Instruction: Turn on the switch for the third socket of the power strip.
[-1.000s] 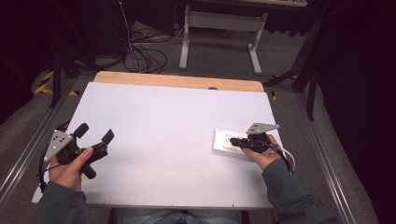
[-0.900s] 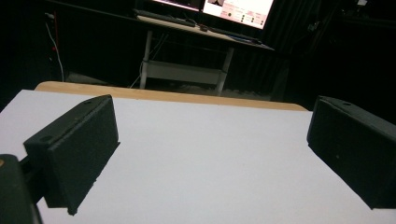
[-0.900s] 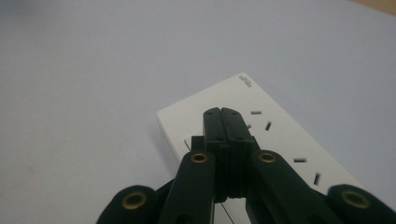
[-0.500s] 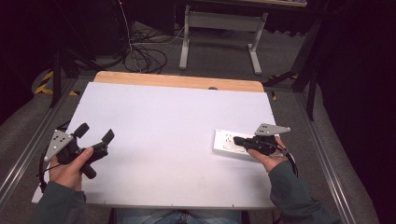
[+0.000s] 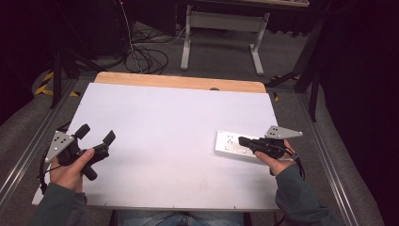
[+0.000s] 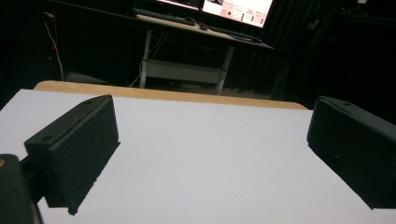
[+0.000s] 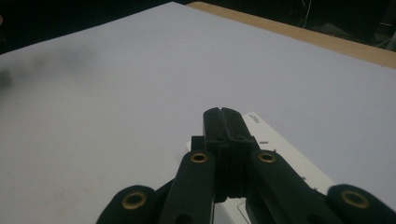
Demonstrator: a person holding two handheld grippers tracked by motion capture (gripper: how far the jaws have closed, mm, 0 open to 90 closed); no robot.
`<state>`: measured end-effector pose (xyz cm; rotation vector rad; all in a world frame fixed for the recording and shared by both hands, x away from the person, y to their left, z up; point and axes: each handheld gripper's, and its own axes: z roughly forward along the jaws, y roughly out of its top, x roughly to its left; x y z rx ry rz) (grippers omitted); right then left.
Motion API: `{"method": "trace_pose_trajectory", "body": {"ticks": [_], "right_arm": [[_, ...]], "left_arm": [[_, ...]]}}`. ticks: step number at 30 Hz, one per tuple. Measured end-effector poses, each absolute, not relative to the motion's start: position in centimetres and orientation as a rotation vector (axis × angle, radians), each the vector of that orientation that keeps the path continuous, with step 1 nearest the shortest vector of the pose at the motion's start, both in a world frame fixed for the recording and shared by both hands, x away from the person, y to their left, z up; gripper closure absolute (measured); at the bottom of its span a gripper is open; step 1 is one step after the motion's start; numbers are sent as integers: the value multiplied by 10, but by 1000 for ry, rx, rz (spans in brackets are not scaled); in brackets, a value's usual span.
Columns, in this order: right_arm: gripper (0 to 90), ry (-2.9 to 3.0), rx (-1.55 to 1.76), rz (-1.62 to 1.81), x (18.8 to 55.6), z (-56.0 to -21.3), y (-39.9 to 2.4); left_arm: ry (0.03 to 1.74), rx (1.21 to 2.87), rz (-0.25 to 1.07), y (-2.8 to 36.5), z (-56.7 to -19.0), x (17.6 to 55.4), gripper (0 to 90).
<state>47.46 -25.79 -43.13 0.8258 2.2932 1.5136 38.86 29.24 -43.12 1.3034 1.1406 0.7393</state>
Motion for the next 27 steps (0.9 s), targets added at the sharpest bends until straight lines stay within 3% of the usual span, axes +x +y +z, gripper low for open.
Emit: {"method": "trace_pose_trajectory", "body": {"ticks": [19,27], "right_arm": [[899,2174,765,1694,458,-426,-280],[804,2160,727,1730,457,-426,-280]], "left_arm": [[1139,1307,739,292,-431,389,25],[1138,1307,739,292,-431,389,25]]}}
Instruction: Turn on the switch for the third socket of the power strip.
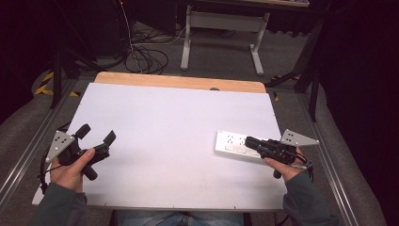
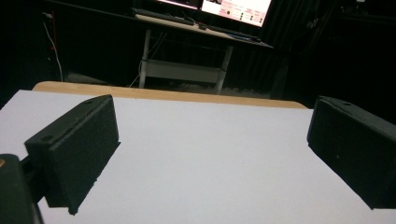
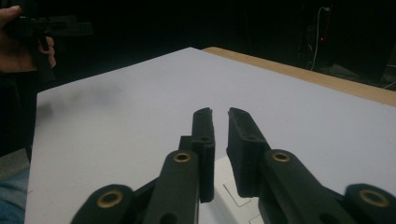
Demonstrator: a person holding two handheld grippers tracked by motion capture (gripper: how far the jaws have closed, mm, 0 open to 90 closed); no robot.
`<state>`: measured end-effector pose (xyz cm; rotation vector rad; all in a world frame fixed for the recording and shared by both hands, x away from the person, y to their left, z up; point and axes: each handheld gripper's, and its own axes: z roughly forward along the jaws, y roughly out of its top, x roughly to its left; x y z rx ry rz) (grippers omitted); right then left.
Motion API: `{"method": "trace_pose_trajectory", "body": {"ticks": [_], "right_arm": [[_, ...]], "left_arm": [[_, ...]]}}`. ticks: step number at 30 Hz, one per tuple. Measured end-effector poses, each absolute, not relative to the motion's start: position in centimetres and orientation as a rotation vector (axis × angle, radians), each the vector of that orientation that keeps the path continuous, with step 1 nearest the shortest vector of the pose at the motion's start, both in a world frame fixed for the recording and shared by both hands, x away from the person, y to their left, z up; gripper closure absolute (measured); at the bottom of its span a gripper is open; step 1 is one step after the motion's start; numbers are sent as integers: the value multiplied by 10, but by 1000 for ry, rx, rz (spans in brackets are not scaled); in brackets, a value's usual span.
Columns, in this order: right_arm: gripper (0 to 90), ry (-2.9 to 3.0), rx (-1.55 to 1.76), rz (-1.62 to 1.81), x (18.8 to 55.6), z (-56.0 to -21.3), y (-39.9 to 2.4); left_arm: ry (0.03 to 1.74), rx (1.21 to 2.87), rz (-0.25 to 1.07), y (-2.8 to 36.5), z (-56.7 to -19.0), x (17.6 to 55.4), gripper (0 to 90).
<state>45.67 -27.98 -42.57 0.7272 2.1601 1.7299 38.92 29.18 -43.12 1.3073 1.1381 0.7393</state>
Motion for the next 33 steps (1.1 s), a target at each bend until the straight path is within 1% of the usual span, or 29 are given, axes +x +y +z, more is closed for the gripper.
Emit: {"method": "trace_pose_trajectory", "body": {"ticks": [5,8,10,12,14,16,18,19,22,26,29,33], "right_arm": [[773,2165,721,1730,457,-426,-279],[732,2171,720,1727,457,-427,-279],[677,2168,725,1722,457,-426,-278],[649,2162,730,1723,458,-426,-279],[587,2154,735,1718,458,-426,-278],[552,2154,731,1718,459,-426,-278],[477,2153,736,1717,459,-427,-277],[456,2153,742,1720,459,-427,-276],[412,2153,751,1724,460,-427,-276],[390,2148,755,1735,460,-427,-276],[327,2134,769,1728,461,-427,-275],[269,2138,804,1729,462,-427,-275]], "left_arm": [[1139,1308,740,292,-431,389,25],[1139,1307,739,292,-431,389,25],[1140,1306,740,292,-431,389,25],[1139,1304,738,292,-431,389,25],[1137,1304,739,292,-431,389,24],[1137,1306,738,292,-431,389,24],[1137,1304,738,292,-431,389,24],[1138,1305,739,292,-431,389,24],[1138,1306,738,292,-431,389,25],[1138,1308,739,292,-431,389,25],[1138,1308,739,292,-431,389,25],[1138,1307,738,292,-431,389,25]]}}
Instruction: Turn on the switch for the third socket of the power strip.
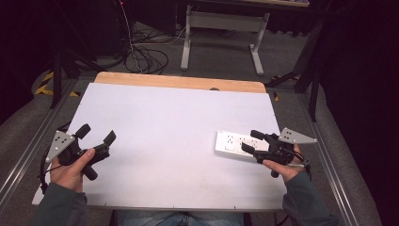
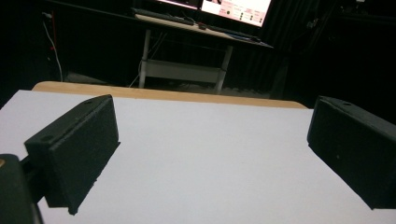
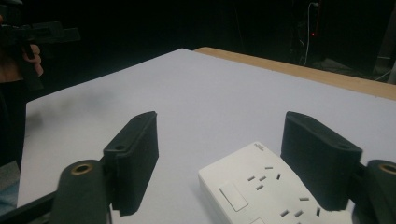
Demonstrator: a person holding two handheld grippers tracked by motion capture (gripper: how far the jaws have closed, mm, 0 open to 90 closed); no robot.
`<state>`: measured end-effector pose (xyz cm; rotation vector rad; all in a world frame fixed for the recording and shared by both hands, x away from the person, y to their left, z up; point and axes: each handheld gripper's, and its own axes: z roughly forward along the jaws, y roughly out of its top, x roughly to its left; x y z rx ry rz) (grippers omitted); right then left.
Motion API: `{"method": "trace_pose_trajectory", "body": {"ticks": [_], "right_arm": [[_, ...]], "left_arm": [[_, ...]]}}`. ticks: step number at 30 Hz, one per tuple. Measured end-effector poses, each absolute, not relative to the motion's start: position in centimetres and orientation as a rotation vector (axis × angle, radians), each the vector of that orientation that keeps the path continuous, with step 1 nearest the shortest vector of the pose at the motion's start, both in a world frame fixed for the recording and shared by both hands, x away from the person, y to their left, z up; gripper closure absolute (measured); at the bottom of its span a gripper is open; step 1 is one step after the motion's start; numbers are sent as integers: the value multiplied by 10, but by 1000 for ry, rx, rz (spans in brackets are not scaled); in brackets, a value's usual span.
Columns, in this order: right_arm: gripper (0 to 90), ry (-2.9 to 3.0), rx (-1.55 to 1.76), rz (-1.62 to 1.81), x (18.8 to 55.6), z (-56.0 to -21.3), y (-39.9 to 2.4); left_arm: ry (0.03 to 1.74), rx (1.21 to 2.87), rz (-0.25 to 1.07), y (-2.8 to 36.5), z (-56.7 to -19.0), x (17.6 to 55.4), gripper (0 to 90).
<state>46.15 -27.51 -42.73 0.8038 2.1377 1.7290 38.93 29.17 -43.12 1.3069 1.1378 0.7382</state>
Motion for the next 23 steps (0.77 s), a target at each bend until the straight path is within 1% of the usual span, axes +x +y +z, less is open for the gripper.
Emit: {"method": "trace_pose_trajectory", "body": {"ticks": [4,7,12,16,23], "right_arm": [[183,2133,825,1730,462,-427,-275],[144,2136,828,1727,462,-427,-275],[53,2144,829,1724,463,-428,-275],[39,2148,837,1721,463,-428,-276],[39,2176,806,1730,463,-428,-275]], "left_arm": [[1138,1306,738,292,-431,389,25],[1137,1307,739,292,-431,389,25],[1140,1306,738,292,-431,389,25],[1140,1306,738,292,-431,389,25],[1139,1306,738,292,-431,389,25]]}}
